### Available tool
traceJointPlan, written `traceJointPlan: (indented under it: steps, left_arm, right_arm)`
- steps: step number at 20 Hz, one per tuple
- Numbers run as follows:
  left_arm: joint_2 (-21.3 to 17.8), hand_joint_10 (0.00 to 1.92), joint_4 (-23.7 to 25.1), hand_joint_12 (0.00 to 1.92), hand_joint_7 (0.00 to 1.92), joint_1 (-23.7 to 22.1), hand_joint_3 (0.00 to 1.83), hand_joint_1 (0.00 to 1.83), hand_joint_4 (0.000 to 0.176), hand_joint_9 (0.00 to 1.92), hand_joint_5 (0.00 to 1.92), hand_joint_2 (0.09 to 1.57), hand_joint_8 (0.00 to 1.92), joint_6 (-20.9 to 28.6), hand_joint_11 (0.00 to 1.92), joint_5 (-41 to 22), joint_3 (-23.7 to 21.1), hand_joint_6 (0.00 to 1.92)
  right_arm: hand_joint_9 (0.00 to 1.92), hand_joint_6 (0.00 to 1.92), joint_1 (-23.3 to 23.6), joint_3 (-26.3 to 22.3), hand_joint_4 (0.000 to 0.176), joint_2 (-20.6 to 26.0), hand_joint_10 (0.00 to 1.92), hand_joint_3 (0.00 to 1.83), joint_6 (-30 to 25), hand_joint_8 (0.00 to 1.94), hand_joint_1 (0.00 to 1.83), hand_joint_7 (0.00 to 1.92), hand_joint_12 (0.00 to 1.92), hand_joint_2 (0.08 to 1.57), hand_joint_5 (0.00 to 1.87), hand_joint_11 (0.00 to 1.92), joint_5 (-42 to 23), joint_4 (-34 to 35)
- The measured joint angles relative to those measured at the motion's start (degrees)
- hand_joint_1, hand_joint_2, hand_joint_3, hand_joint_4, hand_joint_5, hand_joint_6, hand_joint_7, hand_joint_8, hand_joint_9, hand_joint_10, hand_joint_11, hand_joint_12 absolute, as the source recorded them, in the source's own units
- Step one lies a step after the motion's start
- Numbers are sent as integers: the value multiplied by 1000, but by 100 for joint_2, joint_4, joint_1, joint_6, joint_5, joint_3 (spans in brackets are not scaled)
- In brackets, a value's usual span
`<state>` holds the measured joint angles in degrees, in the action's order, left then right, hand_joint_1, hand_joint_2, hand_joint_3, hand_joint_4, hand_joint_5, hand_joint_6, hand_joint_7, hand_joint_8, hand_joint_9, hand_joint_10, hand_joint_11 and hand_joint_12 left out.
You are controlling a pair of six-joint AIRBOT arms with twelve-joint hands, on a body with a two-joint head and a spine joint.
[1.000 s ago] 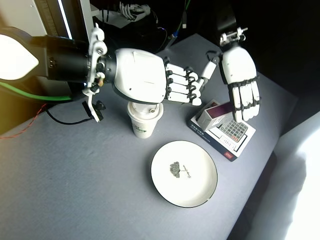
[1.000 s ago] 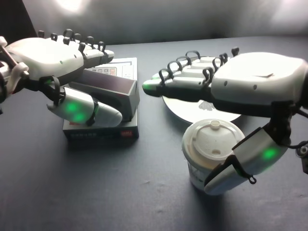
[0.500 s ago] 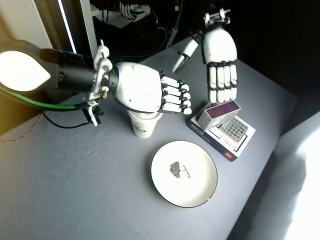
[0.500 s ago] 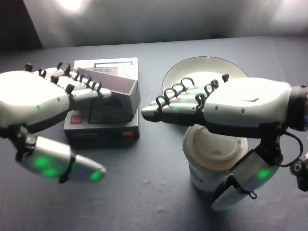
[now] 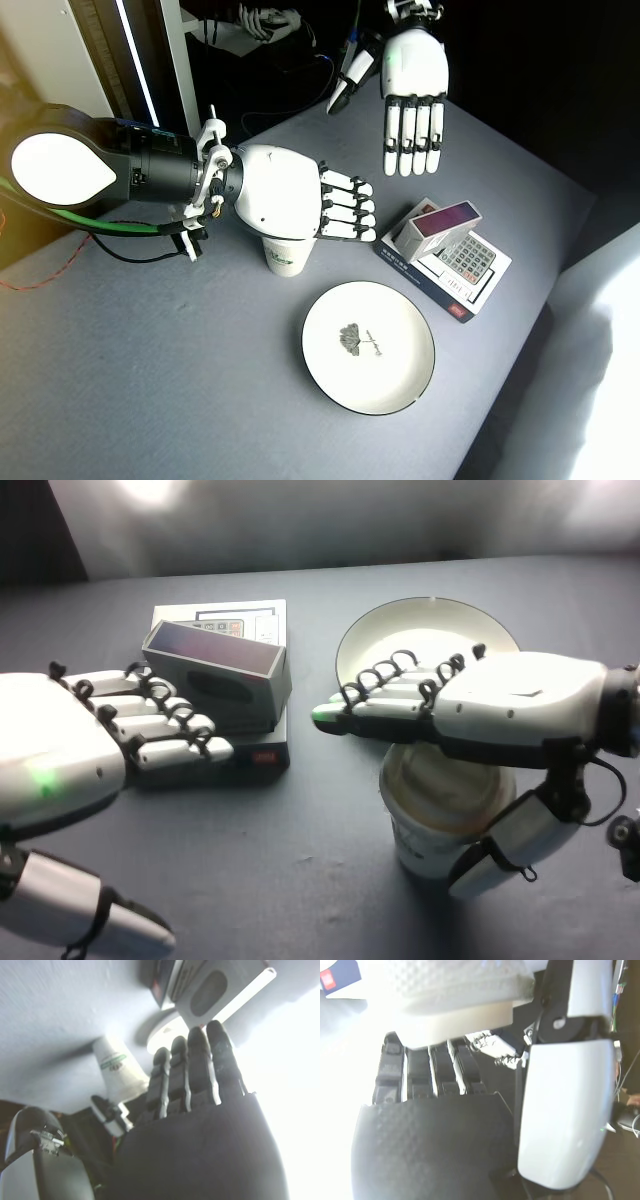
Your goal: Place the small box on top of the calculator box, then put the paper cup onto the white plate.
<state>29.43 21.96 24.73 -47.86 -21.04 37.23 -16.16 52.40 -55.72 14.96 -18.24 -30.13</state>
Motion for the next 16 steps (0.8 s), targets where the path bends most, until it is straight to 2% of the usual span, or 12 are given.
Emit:
traceJointPlan:
  steps: [3, 4, 7, 9, 11, 12, 13, 14, 16]
  left_arm:
    - [-79, 3, -101, 275, 153, 205, 1, 187, 0, 134, 143, 929, 3, 0, 0, -442, -96, 2]
    - [-109, 6, -216, 339, 177, 293, 0, 215, 0, 160, 168, 923, 5, 0, 0, -459, -127, 5]
    - [-184, 4, -282, 330, 171, 455, 1, 195, 0, 160, 156, 925, 3, 118, 0, -487, -149, 0]
    - [-184, 2, -105, 217, 141, 452, 3, 184, 0, 127, 125, 931, 2, 426, 0, -446, -149, 1]
    - [-184, 8, 81, 314, 183, 452, 0, 240, 0, 162, 169, 920, 7, 614, 0, -326, -199, 6]
    - [-184, 3, 111, 251, 157, 452, 2, 224, 0, 137, 145, 931, 3, 616, 0, -304, -208, 3]
    - [-184, 7, 114, 311, 188, 452, 1, 222, 0, 166, 168, 932, 6, 623, 0, -273, -221, 5]
    - [-184, 1, 114, 317, 186, 452, 0, 219, 0, 170, 173, 928, 2, 662, 0, -214, -232, 1]
    - [-184, 4, 129, 327, 199, 452, 0, 247, 0, 180, 184, 925, 4, 728, 0, -177, -232, 3]
  right_arm:
    - [0, 0, -131, 61, 0, 15, 0, 1, 2, 0, 1071, 0, 0, 745, 0, 0, -37, 13]
    - [0, 0, -151, 68, 0, 15, 0, 5, 0, 0, 1084, 0, 0, 754, 0, 0, -61, 15]
    - [0, 0, -186, 85, 0, 11, 0, 13, 0, 0, 1064, 0, 0, 775, 0, 0, -122, 17]
    - [0, 0, -195, 116, 0, 11, 0, 13, 0, 0, 1087, 0, 0, 780, 0, 0, -164, 13]
    - [0, 0, -195, 164, 0, 13, 0, 28, 0, 0, 1097, 0, 2, 820, 0, 4, -162, 13]
    - [0, 0, -195, 201, 0, 11, 0, 35, 0, 0, 1080, 0, 3, 841, 0, 6, -157, 11]
    - [0, 0, -201, 210, 0, 13, 0, 36, 0, 0, 1058, 0, 8, 852, 0, 15, -155, 11]
    - [0, 0, -223, 229, 0, 11, 0, 33, 0, 0, 1119, 0, 0, 866, 0, 0, -166, 20]
    - [0, 0, -236, 227, 0, 11, 0, 29, -4, 0, 1116, 0, 10, 863, 0, 22, -173, 31]
